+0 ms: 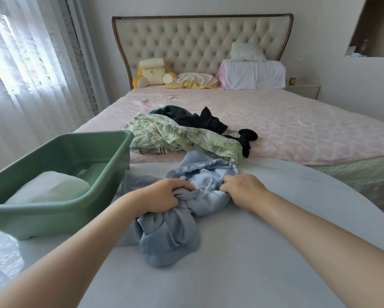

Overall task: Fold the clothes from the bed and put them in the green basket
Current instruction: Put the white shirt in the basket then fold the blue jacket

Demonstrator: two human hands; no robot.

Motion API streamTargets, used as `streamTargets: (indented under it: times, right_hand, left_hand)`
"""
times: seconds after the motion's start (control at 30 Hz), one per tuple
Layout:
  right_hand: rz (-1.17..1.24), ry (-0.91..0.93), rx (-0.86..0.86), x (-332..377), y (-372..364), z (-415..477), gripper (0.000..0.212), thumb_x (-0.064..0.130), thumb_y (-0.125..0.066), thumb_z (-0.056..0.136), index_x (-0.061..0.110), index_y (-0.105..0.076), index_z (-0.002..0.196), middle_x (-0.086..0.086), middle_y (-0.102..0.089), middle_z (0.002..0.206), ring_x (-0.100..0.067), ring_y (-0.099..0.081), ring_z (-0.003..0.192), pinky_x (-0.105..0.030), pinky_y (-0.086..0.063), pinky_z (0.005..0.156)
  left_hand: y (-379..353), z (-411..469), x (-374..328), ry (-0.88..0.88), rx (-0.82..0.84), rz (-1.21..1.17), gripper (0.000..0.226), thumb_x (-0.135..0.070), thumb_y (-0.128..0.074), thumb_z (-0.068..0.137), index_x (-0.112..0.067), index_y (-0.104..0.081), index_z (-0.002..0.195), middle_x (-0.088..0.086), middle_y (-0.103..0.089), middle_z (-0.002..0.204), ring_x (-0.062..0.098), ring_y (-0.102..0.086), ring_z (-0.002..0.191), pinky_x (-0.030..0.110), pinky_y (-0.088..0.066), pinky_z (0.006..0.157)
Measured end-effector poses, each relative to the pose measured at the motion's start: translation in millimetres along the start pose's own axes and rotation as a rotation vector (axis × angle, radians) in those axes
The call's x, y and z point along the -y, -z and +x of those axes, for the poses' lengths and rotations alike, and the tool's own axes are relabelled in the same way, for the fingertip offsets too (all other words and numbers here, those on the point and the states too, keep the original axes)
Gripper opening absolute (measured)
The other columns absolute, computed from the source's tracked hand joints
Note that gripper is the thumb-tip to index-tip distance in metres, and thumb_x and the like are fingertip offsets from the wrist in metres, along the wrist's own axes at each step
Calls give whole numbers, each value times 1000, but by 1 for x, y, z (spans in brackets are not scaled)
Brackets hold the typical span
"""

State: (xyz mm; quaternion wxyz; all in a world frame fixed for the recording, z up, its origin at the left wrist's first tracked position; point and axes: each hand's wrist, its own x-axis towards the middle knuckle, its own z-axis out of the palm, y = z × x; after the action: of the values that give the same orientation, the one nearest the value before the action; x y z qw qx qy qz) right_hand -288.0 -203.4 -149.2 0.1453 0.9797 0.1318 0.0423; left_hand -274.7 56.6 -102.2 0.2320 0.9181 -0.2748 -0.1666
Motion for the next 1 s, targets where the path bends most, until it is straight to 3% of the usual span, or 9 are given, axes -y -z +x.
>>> streamTargets:
  times: [0.13, 0.23, 0.3, 0.4, 0.53, 0.63, 0.7, 0.8, 1.0]
  right_hand:
    - [-173, -177, 16, -22, 15, -11, 26, 19, -47, 95, 24, -67, 110, -1, -67, 116, -25, -63, 107, -30, -45, 74]
    - [-113, -351, -57, -39, 16, -23, 27, 17, -49, 91, 21, -63, 113, -5, -59, 119, -27, -52, 112, -33, -39, 76]
    - [25, -415, -242, -44, 15, -27, 27, 8, -50, 87, 16, -55, 112, -10, -49, 118, -31, -47, 105, -35, -39, 73]
    - [333, -305, -490, -41, 11, -28, 20, -1, -53, 82, 10, -47, 97, -10, -43, 100, -30, -44, 74, -36, -32, 56]
    - [594, -26, -273, -16, 12, -33, 22, 12, -56, 84, 25, -42, 74, 9, -48, 68, -19, -48, 62, -35, -41, 59]
    - [730, -43, -85, 1, 9, -36, 10, 26, -61, 84, 30, -53, 88, 9, -59, 78, -7, -55, 71, -29, -48, 66]
    - [693, 20, -41, 7, 5, -35, 22, 29, -62, 81, 31, -58, 103, 11, -58, 97, -6, -56, 85, -27, -47, 77]
    - [472, 83, 11, 8, 0, -34, 49, 34, -62, 83, 34, -53, 132, 9, -50, 125, -11, -47, 116, -28, -39, 97]
    - [307, 52, -74, 8, -8, -29, 38, 32, -50, 92, 28, -58, 129, 5, -58, 124, -20, -54, 120, -35, -42, 96]
  left_hand:
    - [8, -10, -12, -82, 4, -284, 66, 6, -45, 82, -48, -60, 119, -11, -60, 119, 7, -59, 81, 19, -45, 67]
    - [15, -1, -3, -41, -285, -286, 53, 5, -45, 85, -37, -57, 115, 4, -63, 104, 20, -58, 72, 32, -46, 58]
    - [18, 4, 3, 39, -487, -114, 51, 5, -41, 86, -31, -55, 119, 0, -63, 116, 21, -61, 89, 32, -51, 64]
    - [14, 5, 16, 187, -589, 310, 49, -4, -47, 91, -31, -49, 132, 0, -52, 136, 24, -54, 115, 38, -50, 84]
    - [5, -1, 2, -63, -656, 434, 43, -15, -52, 97, -28, -48, 139, 0, -54, 136, 22, -54, 119, 36, -47, 95]
    - [-1, -16, -25, -415, -507, 217, 33, -14, -55, 94, -35, -63, 118, -12, -65, 109, 6, -62, 90, 32, -56, 78]
    - [-10, -22, -30, -393, -267, 341, 21, -39, -65, 86, -43, -60, 106, -17, -62, 101, 0, -57, 90, 32, -52, 77]
    - [-19, -16, -11, -212, -45, 694, 56, -59, -71, 70, -48, -54, 123, -22, -50, 126, 6, -46, 117, 33, -46, 94]
    - [-3, -8, 13, -199, -436, 182, 33, -8, -66, 87, -25, -70, 115, -4, -66, 109, 21, -61, 98, 26, -40, 77]
